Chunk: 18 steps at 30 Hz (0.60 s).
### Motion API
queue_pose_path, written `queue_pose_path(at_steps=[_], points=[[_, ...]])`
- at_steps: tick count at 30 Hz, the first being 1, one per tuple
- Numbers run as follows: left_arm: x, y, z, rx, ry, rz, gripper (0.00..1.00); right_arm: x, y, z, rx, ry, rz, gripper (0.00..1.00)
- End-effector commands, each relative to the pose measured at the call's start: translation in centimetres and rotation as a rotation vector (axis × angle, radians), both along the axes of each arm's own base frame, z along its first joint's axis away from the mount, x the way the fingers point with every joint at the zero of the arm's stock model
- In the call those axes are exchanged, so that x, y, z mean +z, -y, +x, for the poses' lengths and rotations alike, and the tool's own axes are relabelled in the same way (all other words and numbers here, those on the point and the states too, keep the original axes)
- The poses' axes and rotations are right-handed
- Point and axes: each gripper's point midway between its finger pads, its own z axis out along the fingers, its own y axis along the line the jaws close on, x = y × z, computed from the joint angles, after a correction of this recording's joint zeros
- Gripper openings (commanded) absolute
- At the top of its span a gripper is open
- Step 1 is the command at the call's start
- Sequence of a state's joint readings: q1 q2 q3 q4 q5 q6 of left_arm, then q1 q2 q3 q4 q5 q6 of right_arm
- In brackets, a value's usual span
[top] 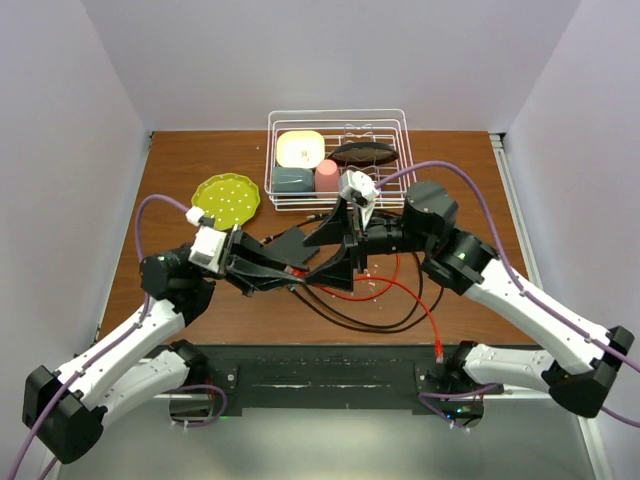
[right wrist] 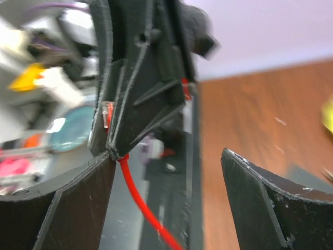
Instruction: Insert the plug into the switch port
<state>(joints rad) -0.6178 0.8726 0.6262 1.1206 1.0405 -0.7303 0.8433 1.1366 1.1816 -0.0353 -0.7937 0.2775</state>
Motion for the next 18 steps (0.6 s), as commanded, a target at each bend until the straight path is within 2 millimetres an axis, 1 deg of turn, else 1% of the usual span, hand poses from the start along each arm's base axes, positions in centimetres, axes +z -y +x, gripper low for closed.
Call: queue_pose_path(at_steps=[1, 2, 3, 4, 5, 6, 7, 8, 9, 10, 11, 12, 13, 14, 15, 17, 18], points=[[0.6, 0.7, 1.9, 0.089, -0.035, 0.028, 0.0, -5.6, 4.6, 7.5, -0.502, 0.058, -0.315, 0.84], [1.0, 0.7, 2.3, 0.112, -0.042, 0.024, 0.0, -5.3, 5.6, 8.5, -0.589, 0.058, -0.317, 0.85], [0.5, 0.9, 2.9, 0.141, -0.06, 0.048, 0.0, -4.3, 6.8, 8.8, -0.658, 0.059, -0.301, 0.85], [0.9, 0.8, 3.6, 0.183, -0.076, 0.034, 0.0, -3.9, 8.7, 10.4, -0.797, 0.069, -0.306, 0.85], [0.8, 0.8, 4.1, 0.21, -0.105, 0.042, 0.0, -3.2, 9.8, 10.8, -0.868, 0.067, -0.291, 0.85], [0.9, 0.8, 4.7, 0.242, -0.11, 0.038, 0.0, -2.0, 11.2, 10.7, -0.931, 0.059, -0.244, 0.86], [1.3, 0.5, 5.4, 0.29, -0.132, 0.017, 0.0, -1.6, 12.4, 10.8, -0.986, 0.058, -0.219, 0.86], [1.3, 0.4, 5.8, 0.31, -0.145, 0.014, 0.0, -0.5, 13.5, 11.1, -1.052, 0.062, -0.166, 0.86], [1.4, 0.3, 6.0, 0.326, -0.157, 0.004, 0.0, 0.2, 14.1, 10.9, -1.073, 0.058, -0.123, 0.86], [1.7, 0.1, 6.6, 0.359, -0.177, -0.01, 0.0, 0.9, 15.3, 9.9, -1.08, 0.062, -0.061, 0.86], [1.6, 0.1, 6.9, 0.37, -0.193, -0.009, 0.0, 2.2, 15.3, 9.5, -1.069, 0.075, 0.018, 0.86], [1.7, 0.1, 7.3, 0.391, -0.212, -0.013, 0.0, 2.9, 15.7, 9.0, -1.06, 0.083, 0.064, 0.86], [1.5, 0.2, 7.8, 0.403, -0.232, -0.005, 0.0, 2.7, 16.0, 8.4, -1.05, 0.088, 0.09, 0.86], [1.4, 0.3, 8.1, 0.411, -0.253, 0.006, 0.0, 3.2, 15.7, 8.1, -1.024, 0.093, 0.12, 0.86], [1.4, 0.3, 8.7, 0.428, -0.28, 0.006, 0.0, 3.2, 15.5, 8.0, -1.015, 0.09, 0.127, 0.86], [1.2, 0.5, 9.5, 0.448, -0.32, 0.017, 0.0, 2.5, 14.1, 8.1, -0.967, 0.086, 0.104, 0.84], [1.2, 0.5, 9.9, 0.46, -0.348, 0.015, 0.0, 2.4, 13.1, 7.8, -0.913, 0.085, 0.101, 0.83]])
